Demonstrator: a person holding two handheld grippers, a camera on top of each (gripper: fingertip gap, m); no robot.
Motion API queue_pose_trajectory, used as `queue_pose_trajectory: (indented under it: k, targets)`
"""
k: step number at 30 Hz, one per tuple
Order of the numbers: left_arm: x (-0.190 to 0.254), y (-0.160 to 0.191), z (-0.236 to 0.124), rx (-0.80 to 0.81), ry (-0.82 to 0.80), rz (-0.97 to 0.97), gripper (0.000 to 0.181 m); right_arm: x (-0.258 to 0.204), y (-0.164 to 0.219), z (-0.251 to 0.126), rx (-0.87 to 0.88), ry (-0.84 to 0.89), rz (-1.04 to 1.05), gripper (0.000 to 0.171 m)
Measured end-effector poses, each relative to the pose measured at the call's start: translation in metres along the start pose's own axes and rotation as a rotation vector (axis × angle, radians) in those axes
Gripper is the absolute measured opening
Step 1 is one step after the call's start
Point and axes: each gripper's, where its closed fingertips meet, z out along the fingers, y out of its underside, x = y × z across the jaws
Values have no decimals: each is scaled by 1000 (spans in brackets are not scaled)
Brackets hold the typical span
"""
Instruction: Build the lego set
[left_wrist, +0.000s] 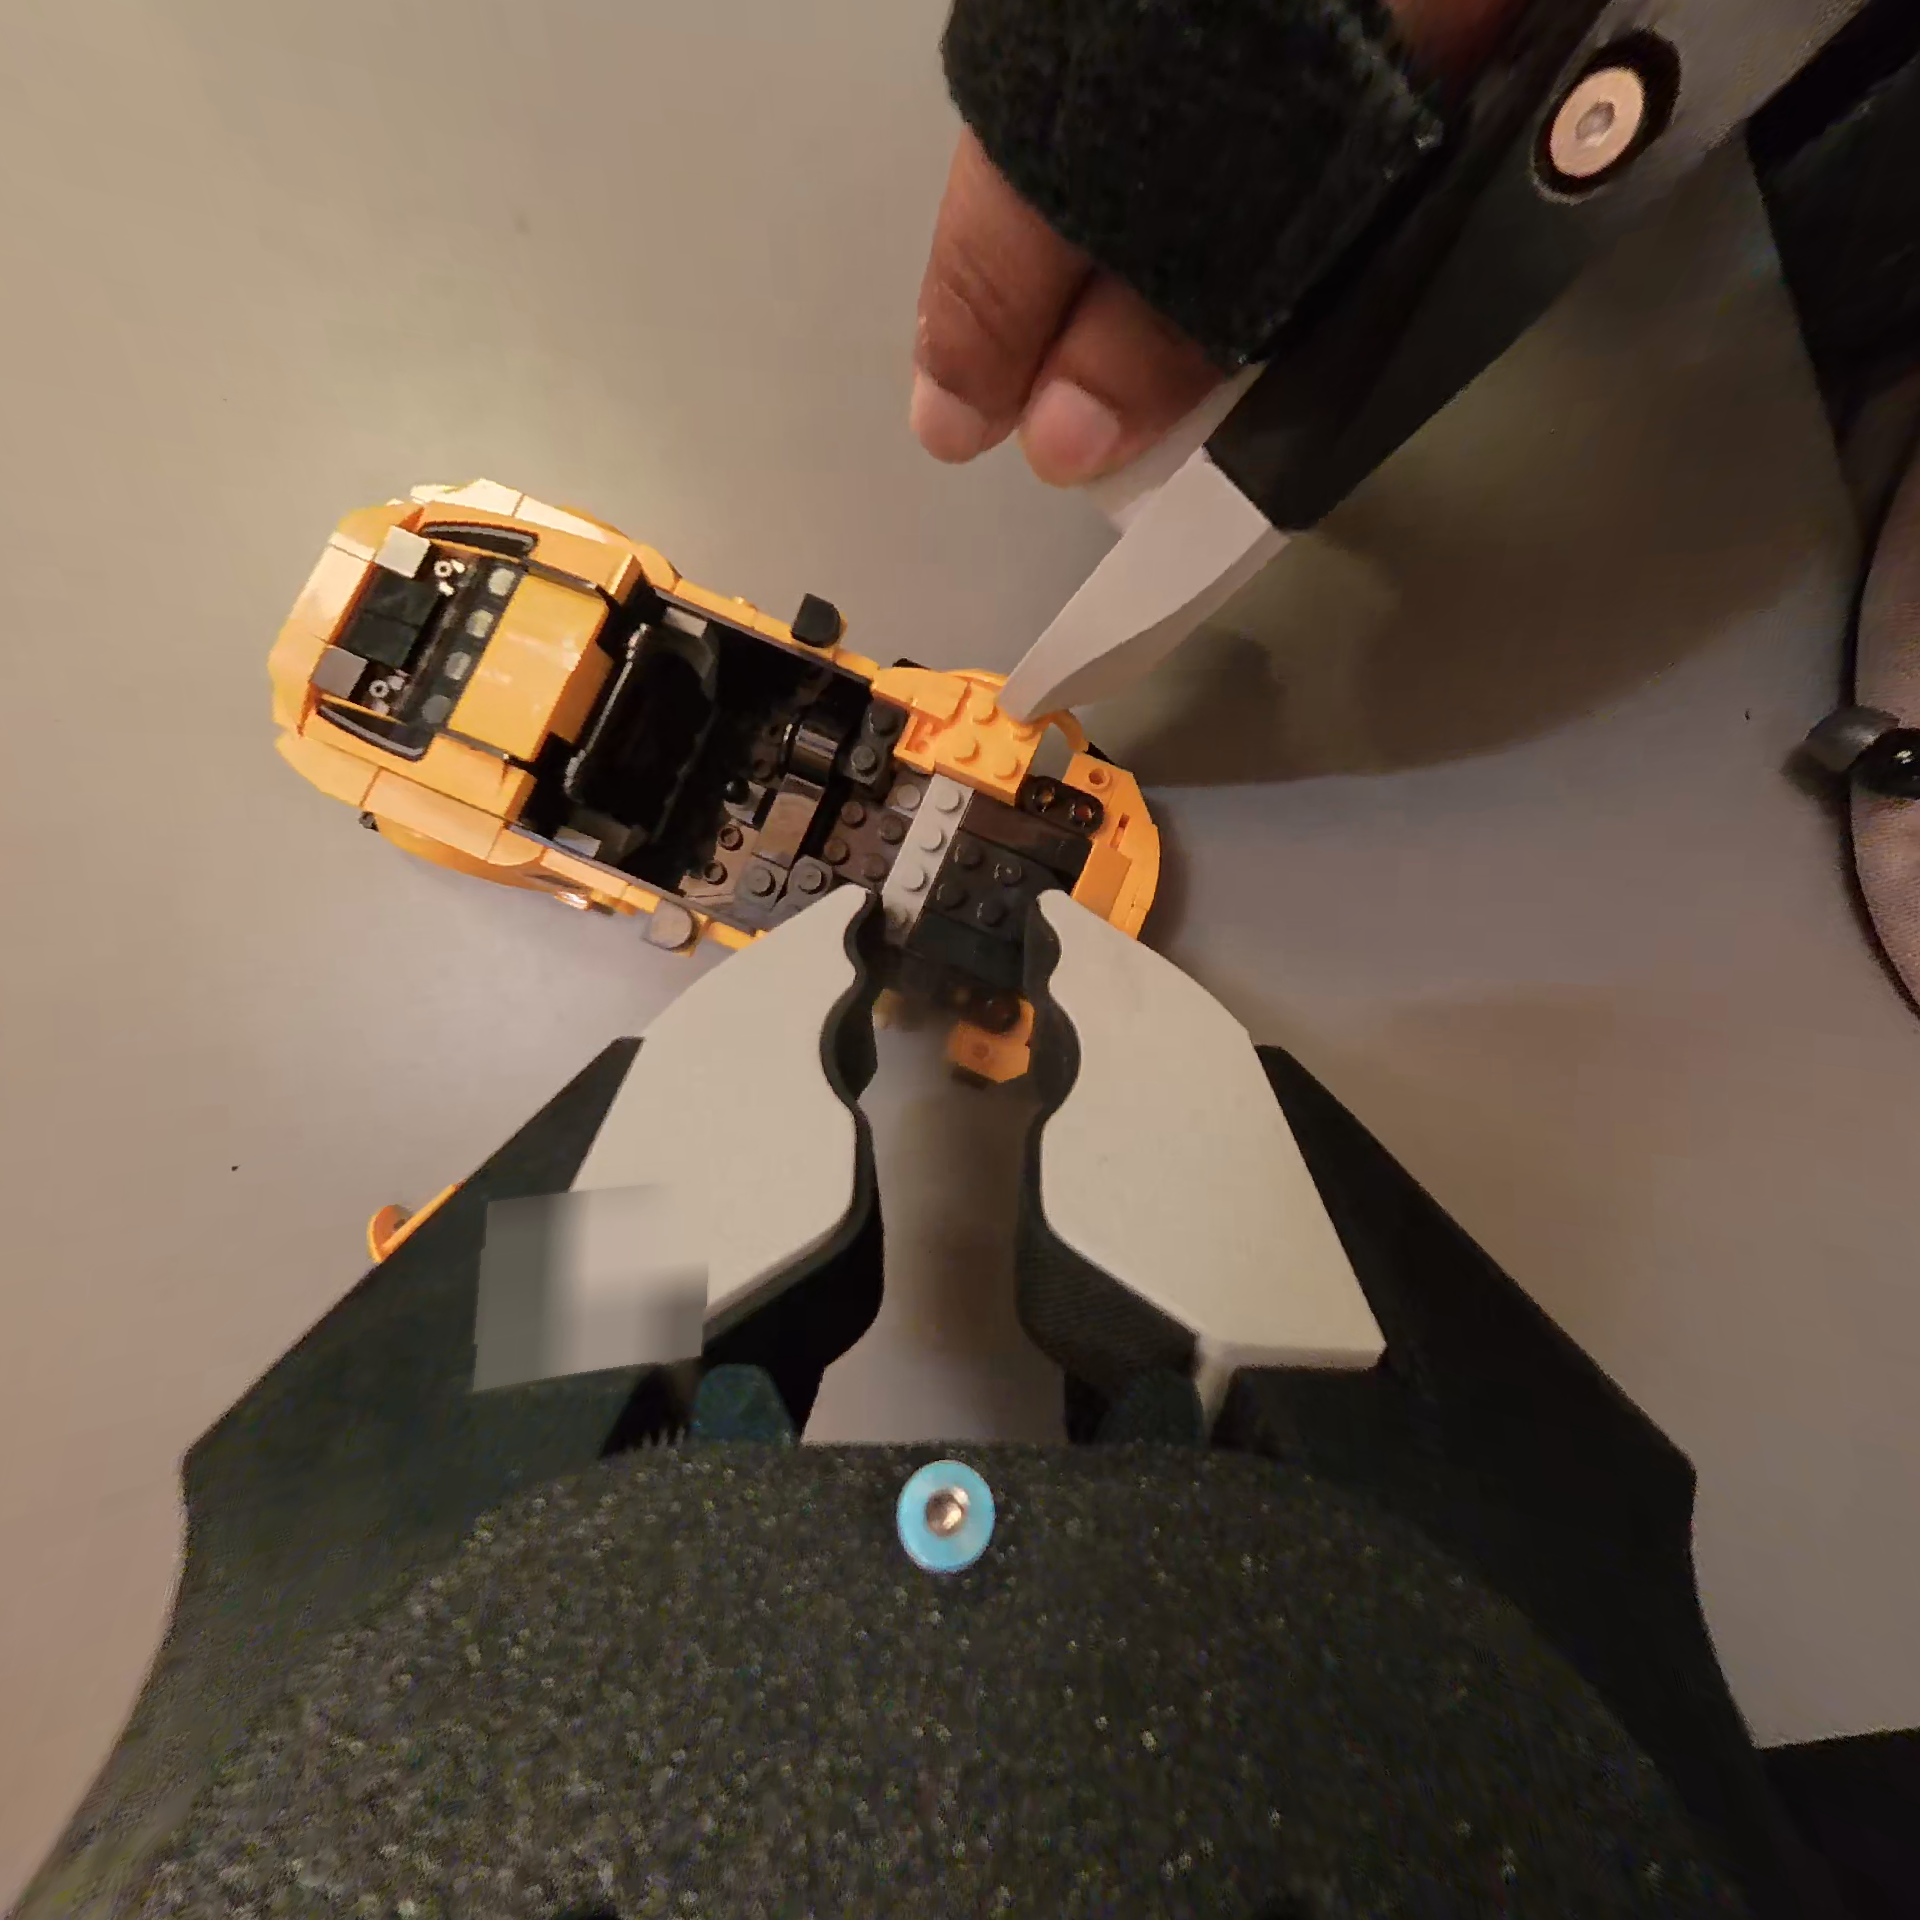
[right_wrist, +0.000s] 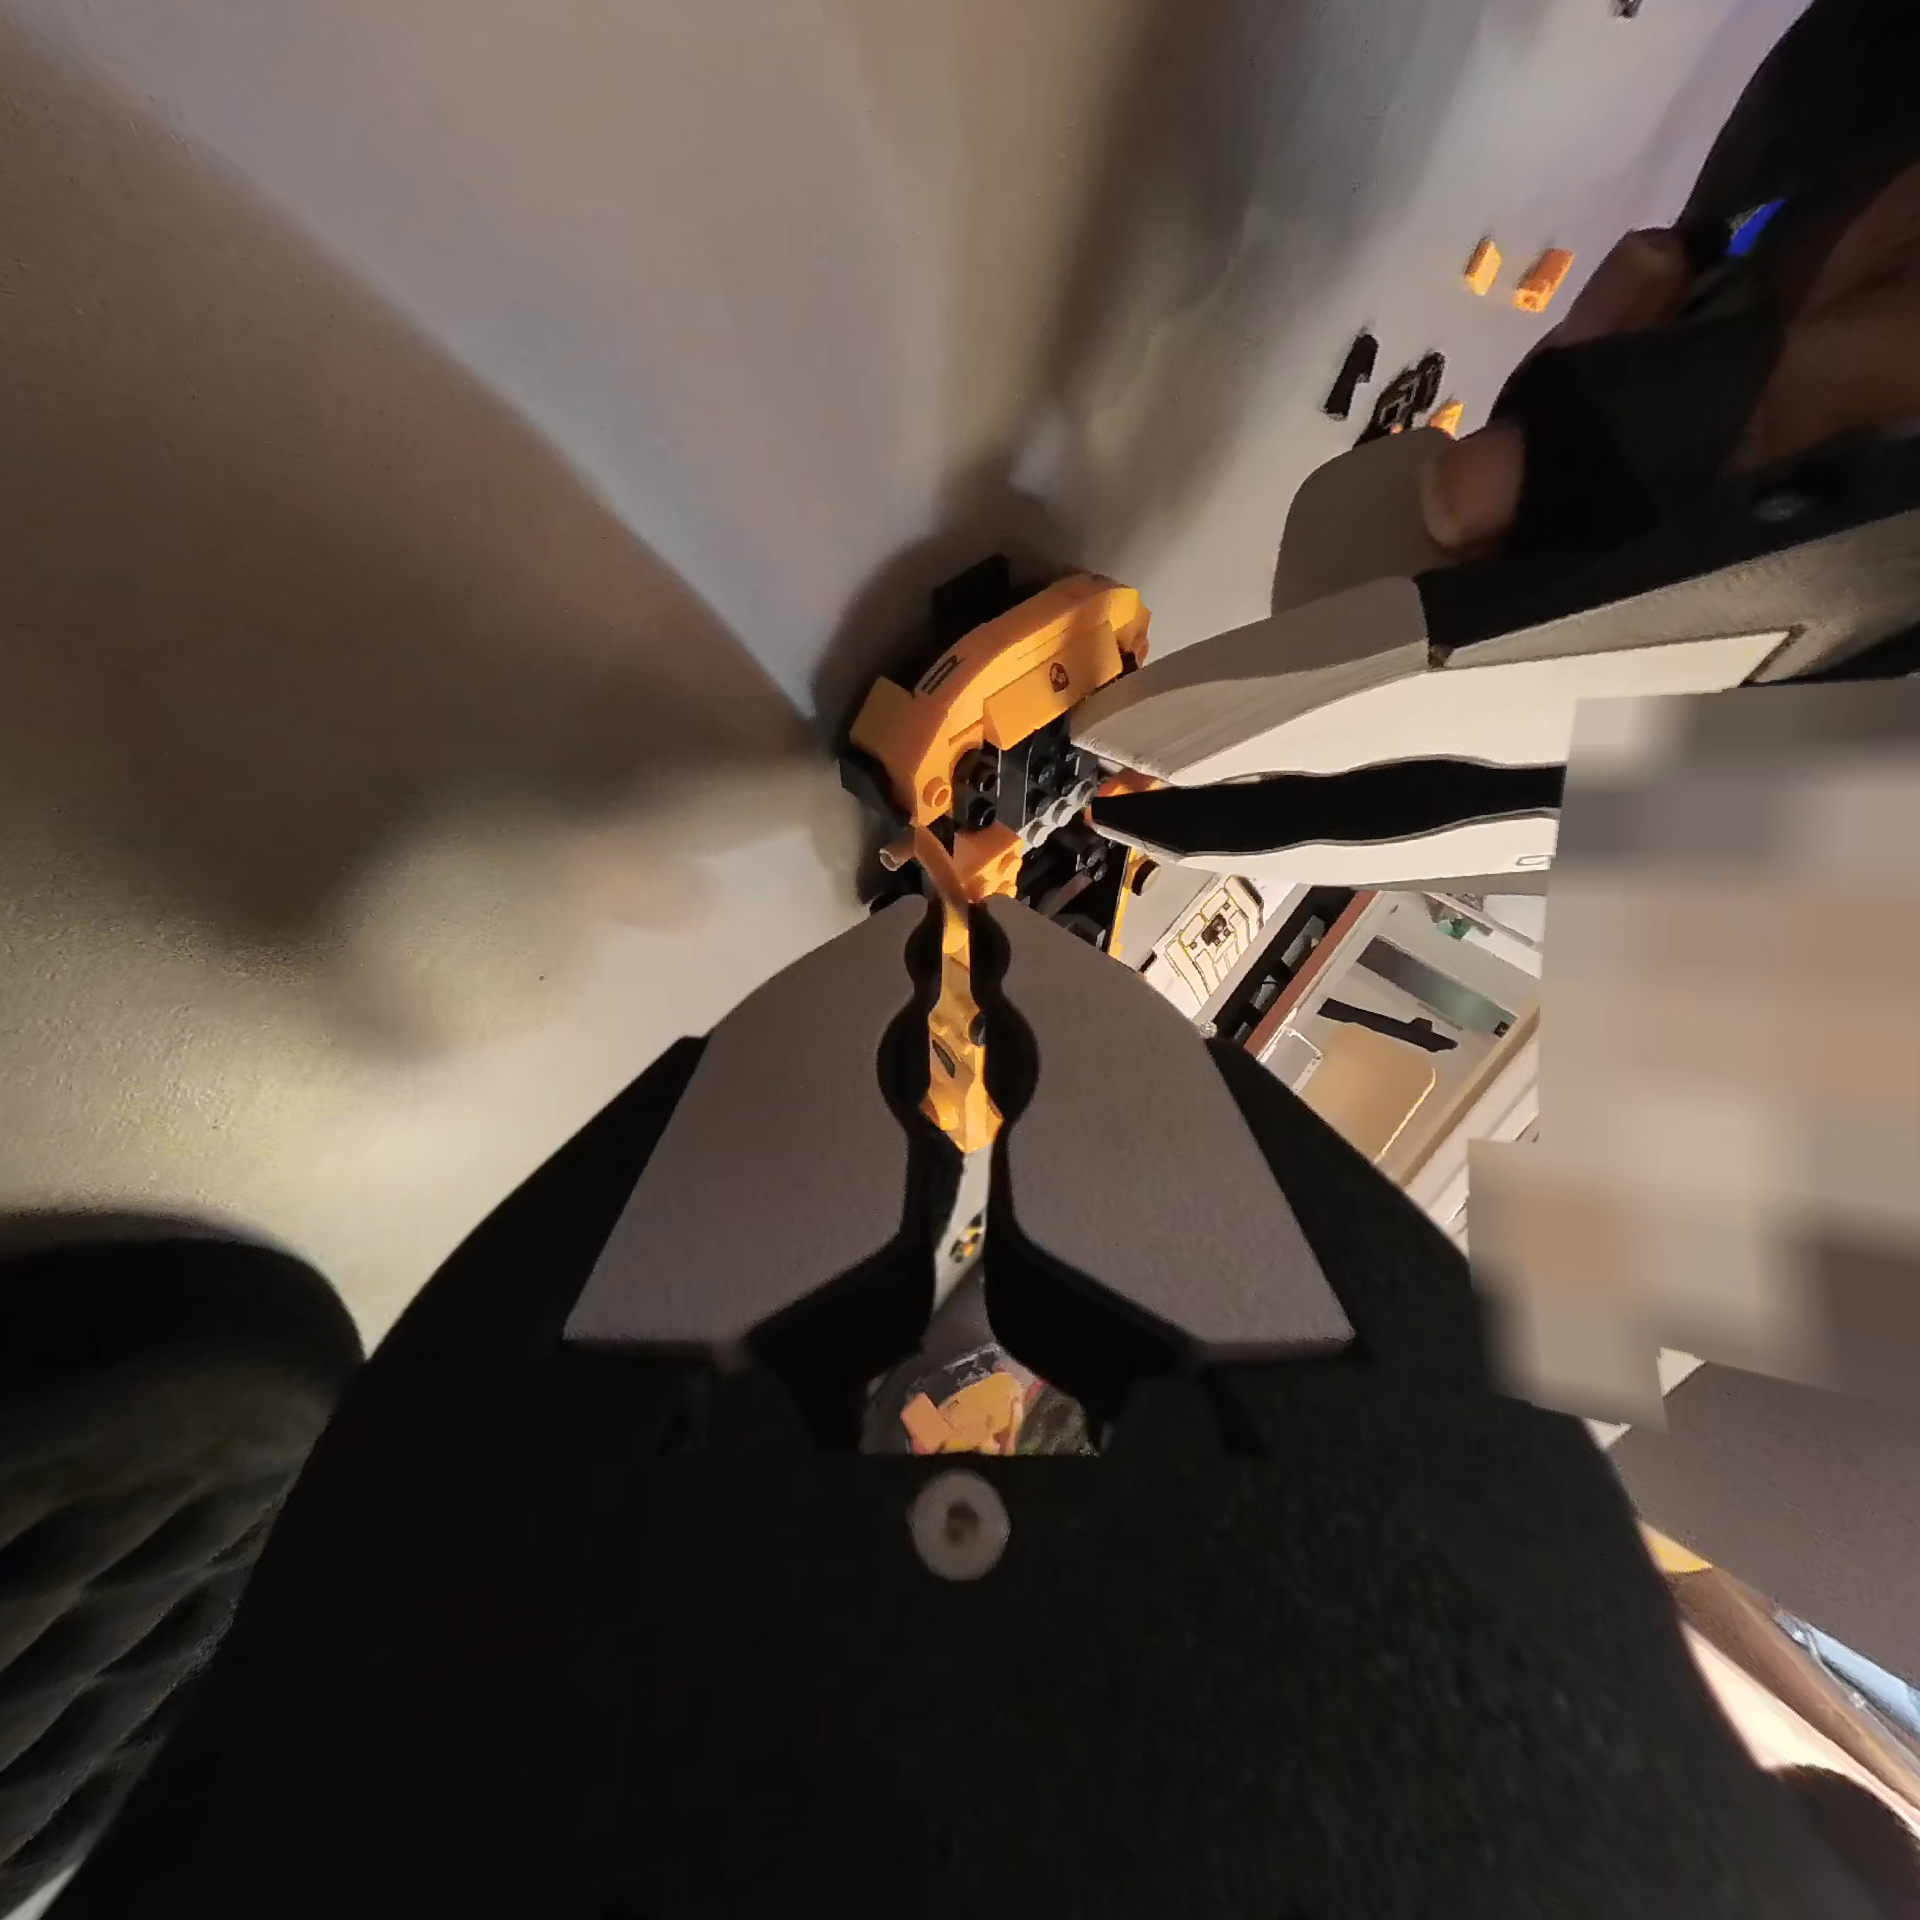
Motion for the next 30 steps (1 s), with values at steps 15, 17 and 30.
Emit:
queue_pose_trajectory:
  k: [15,17,30]
  targets:
    - [-1,0,0,40,16,-22,23,-6,-7,4,-15,65,-78,4]
    - [0,-1,0,45,23,-32,24,-8,-8,6,-26,72,-81,4]
    - [-1,0,0,53,2,-50,23,-7,-9,4,115,11,-67,4]
